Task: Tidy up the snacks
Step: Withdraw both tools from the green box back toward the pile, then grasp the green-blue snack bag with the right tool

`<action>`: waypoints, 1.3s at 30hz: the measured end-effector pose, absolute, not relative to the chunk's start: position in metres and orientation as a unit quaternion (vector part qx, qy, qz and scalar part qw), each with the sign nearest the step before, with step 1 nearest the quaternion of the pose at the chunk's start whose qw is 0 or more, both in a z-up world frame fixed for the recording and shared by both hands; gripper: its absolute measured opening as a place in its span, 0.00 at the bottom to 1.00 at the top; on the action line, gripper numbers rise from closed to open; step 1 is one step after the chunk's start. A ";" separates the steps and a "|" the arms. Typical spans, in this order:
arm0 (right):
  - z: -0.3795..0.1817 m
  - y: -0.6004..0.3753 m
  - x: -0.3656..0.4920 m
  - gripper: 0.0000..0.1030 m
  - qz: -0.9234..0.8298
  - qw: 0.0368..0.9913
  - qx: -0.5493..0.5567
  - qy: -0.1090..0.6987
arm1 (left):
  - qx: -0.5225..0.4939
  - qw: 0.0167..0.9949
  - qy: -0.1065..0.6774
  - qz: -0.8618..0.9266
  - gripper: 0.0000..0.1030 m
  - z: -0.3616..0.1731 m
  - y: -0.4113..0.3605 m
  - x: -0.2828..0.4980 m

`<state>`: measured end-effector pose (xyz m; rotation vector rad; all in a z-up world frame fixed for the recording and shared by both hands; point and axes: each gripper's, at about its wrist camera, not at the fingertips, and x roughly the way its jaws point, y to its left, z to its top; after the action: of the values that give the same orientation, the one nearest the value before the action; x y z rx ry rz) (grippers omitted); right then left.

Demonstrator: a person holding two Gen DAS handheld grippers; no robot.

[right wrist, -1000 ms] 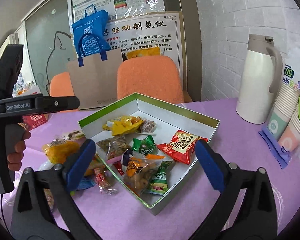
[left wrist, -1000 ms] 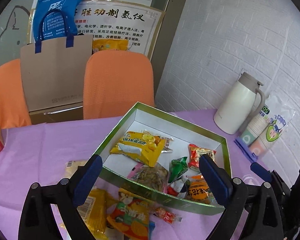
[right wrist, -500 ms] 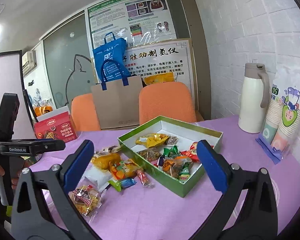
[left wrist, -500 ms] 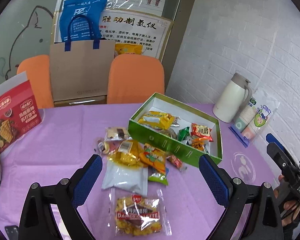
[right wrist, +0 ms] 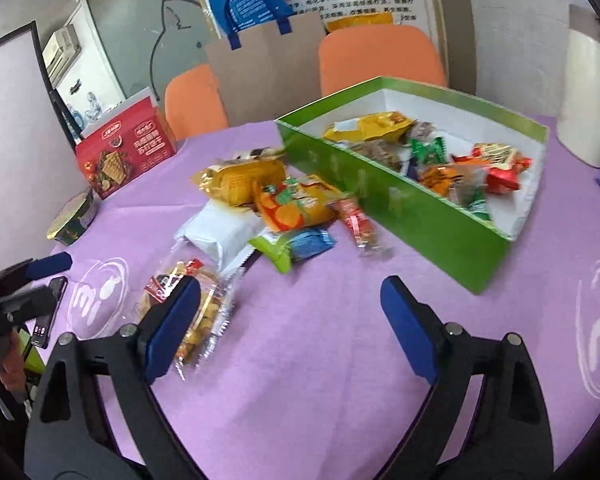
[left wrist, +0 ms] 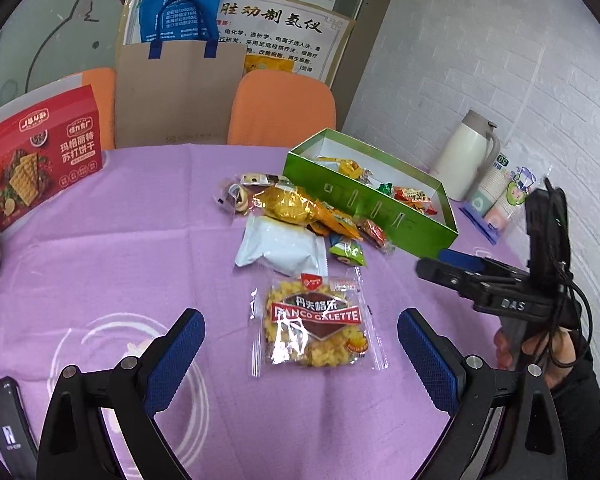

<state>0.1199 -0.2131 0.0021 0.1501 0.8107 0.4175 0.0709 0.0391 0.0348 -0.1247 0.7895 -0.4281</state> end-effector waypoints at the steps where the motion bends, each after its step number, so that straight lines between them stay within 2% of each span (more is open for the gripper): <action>1: -0.003 -0.206 0.126 0.81 0.205 0.891 0.073 0.397 | -0.062 0.899 0.382 -0.204 0.96 0.031 0.039 0.068; 9: -0.033 -0.176 0.174 0.76 0.161 0.883 0.074 0.434 | -0.079 0.893 0.392 -0.206 0.96 0.010 0.045 0.060; 13: -0.042 -0.175 0.183 0.65 0.145 0.880 0.078 0.446 | -0.081 0.890 0.396 -0.210 0.96 0.006 0.047 0.062; 17: -0.043 -0.178 0.184 0.48 0.144 0.879 0.074 0.448 | -0.084 0.890 0.396 -0.210 0.96 0.005 0.048 0.064; 19: -0.041 -0.179 0.183 0.46 0.149 0.879 0.073 0.448 | -0.090 0.888 0.398 -0.211 0.96 0.004 0.049 0.065; 39: -0.013 -0.241 0.090 0.46 0.178 0.893 0.028 0.413 | -0.073 0.875 0.418 -0.235 0.96 0.004 0.017 0.080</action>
<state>0.0902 -0.2407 -0.0134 0.0577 0.8568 0.3697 0.0802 0.0171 0.0040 -0.1527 0.8717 -0.4909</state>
